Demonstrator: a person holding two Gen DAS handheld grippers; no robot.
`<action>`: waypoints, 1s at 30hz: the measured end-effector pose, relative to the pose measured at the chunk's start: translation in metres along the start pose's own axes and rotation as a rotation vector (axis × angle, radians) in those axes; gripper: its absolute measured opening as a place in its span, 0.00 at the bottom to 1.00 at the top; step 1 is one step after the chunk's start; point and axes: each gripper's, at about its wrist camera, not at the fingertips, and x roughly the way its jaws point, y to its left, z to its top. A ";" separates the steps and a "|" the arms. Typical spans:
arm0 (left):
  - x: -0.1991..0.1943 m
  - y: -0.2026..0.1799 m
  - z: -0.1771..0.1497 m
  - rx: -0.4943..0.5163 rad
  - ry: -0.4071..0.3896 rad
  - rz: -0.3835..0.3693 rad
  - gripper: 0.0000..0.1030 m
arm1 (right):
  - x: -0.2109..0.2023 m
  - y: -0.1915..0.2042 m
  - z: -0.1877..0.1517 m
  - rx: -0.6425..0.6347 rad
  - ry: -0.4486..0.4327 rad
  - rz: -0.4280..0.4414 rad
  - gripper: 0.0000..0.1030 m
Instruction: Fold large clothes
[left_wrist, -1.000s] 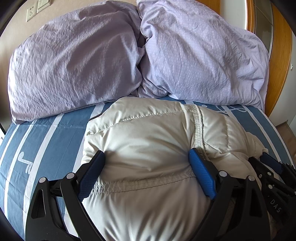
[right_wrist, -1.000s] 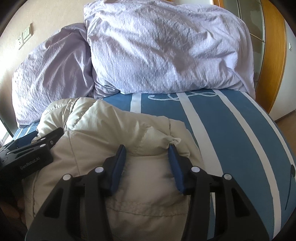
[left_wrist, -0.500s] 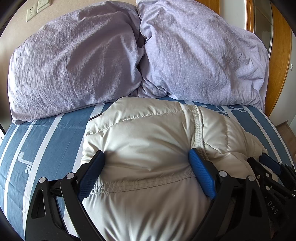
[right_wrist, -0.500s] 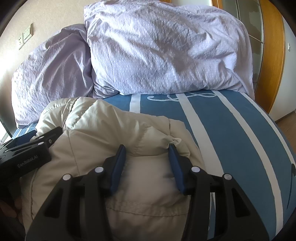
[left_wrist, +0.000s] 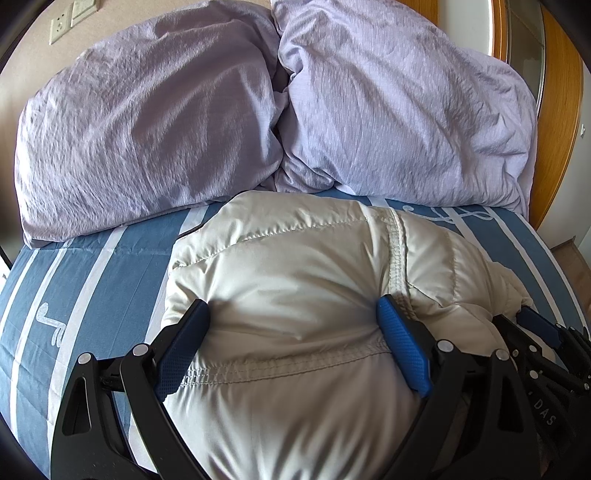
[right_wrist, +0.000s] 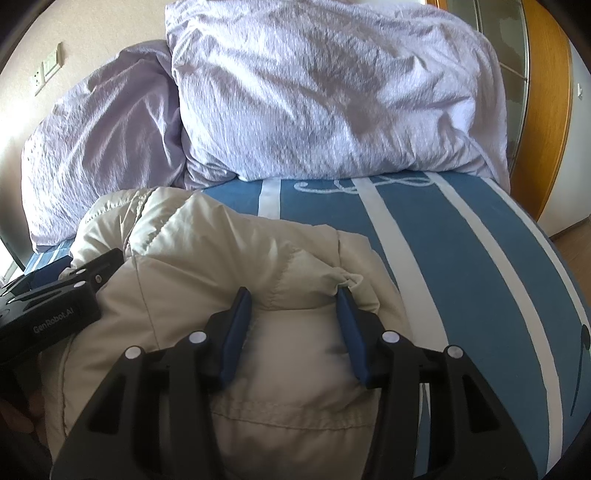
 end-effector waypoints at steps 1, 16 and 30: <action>0.001 0.001 0.001 0.002 0.009 0.000 0.89 | 0.002 0.000 0.002 0.002 0.019 0.002 0.47; -0.039 0.022 -0.001 -0.051 0.064 -0.049 0.90 | -0.012 -0.011 0.000 0.068 0.171 0.057 0.48; -0.067 0.093 -0.020 -0.205 0.147 -0.045 0.90 | -0.031 -0.072 -0.007 0.244 0.278 0.217 0.93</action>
